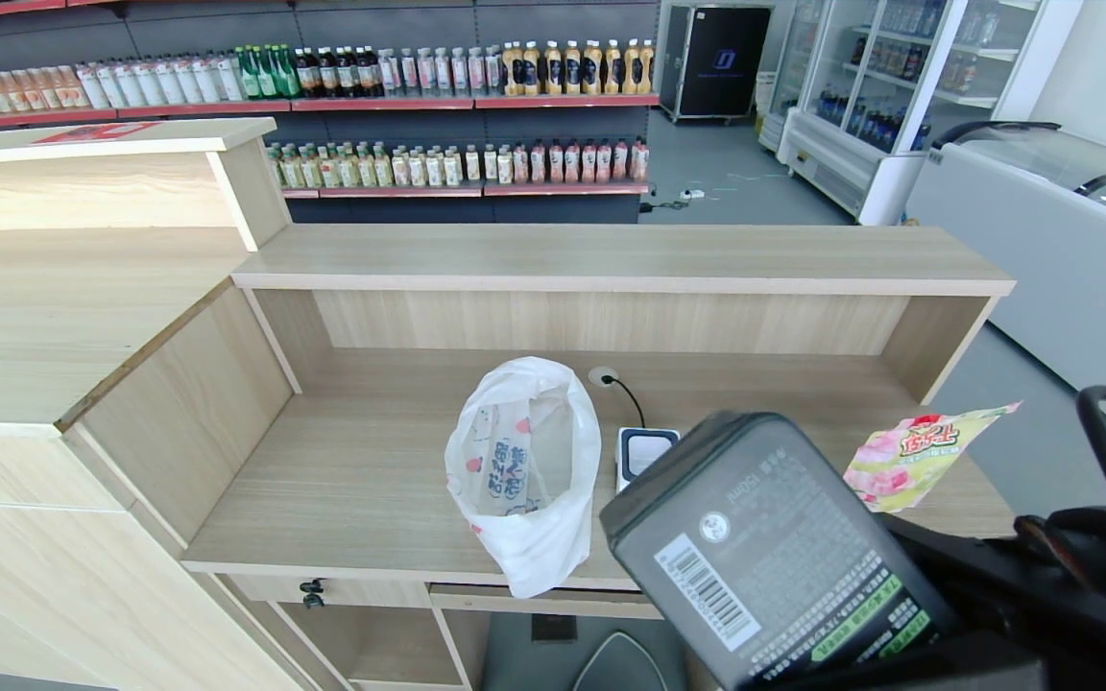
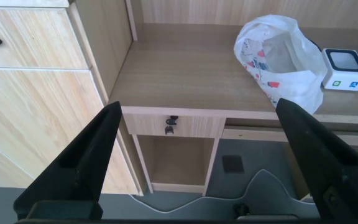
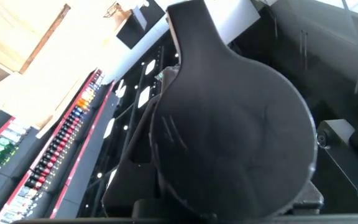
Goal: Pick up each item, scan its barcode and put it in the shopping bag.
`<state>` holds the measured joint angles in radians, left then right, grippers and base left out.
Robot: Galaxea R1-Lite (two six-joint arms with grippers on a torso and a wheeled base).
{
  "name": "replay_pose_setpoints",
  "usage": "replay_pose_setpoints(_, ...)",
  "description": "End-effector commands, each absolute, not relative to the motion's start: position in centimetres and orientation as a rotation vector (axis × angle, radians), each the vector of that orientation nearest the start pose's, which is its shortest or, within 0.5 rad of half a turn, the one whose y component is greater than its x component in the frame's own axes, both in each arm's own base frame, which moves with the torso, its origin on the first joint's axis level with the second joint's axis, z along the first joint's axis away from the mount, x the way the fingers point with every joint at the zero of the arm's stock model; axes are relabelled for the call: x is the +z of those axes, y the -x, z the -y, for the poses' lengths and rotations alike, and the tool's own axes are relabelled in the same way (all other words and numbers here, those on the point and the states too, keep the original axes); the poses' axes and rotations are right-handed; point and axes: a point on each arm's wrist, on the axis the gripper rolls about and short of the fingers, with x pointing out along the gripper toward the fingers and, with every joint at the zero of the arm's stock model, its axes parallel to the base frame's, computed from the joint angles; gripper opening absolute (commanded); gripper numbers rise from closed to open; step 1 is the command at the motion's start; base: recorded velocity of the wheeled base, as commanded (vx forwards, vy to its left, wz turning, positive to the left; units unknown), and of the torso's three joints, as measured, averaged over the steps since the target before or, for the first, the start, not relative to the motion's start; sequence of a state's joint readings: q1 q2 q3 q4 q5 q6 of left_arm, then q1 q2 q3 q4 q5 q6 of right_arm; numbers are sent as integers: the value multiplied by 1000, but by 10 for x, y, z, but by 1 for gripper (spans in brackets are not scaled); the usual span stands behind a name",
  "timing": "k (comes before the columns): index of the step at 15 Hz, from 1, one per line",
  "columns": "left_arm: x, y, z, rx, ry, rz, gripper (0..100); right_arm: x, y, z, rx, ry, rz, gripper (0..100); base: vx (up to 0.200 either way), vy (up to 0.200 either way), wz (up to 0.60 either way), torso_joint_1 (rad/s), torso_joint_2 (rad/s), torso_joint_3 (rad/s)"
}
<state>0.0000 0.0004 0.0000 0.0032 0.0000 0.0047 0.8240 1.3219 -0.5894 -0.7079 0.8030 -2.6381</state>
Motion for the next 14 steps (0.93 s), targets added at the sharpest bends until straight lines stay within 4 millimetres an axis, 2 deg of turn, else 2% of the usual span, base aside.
replay_pose_setpoints(1,75,23,0,0,-5,-3,100,235,-131,-160,-731,-2405,-2489,0,0,0,0,0,0,0)
replay_pose_setpoints(2,75,23,0,0,-5,-3,100,244,-146,-153,-817,-2603,-2425,0,0,0,0,0,0,0)
replay_pose_setpoints(3,75,23,0,0,-5,-3,100,245,-161,-142,-943,-2877,-2282,0,0,0,0,0,0,0)
replay_pose_setpoints(4,75,23,0,0,-5,-3,100,230,-184,-110,-1292,-3440,-1894,0,0,0,0,0,0,0)
replay_pose_setpoints(5,75,23,0,0,-5,-3,100,215,-187,-82,-1572,-3773,-1612,0,0,0,0,0,0,0)
replay_pose_setpoints(6,75,23,0,0,-5,-3,100,214,-183,-53,-1597,-4053,-1390,0,0,0,0,0,0,0)
replay_pose_setpoints(8,75,23,0,0,-5,-3,100,213,-169,3,-1427,-4416,-986,0,0,0,0,0,0,0)
replay_pose_setpoints(9,75,23,0,0,-5,-3,100,210,-161,21,-1491,-4478,-800,0,0,0,0,0,0,0)
replay_pose_setpoints(11,75,23,0,0,-5,-3,100,206,-149,38,-1645,-4503,-687,0,0,0,0,0,0,0)
replay_pose_setpoints(13,75,23,0,0,-5,-3,100,203,-145,42,-1725,-4541,-550,0,0,0,0,0,0,0)
replay_pose_setpoints(14,75,23,0,0,-5,-3,100,200,-145,42,-1863,-4543,-476,0,0,0,0,0,0,0)
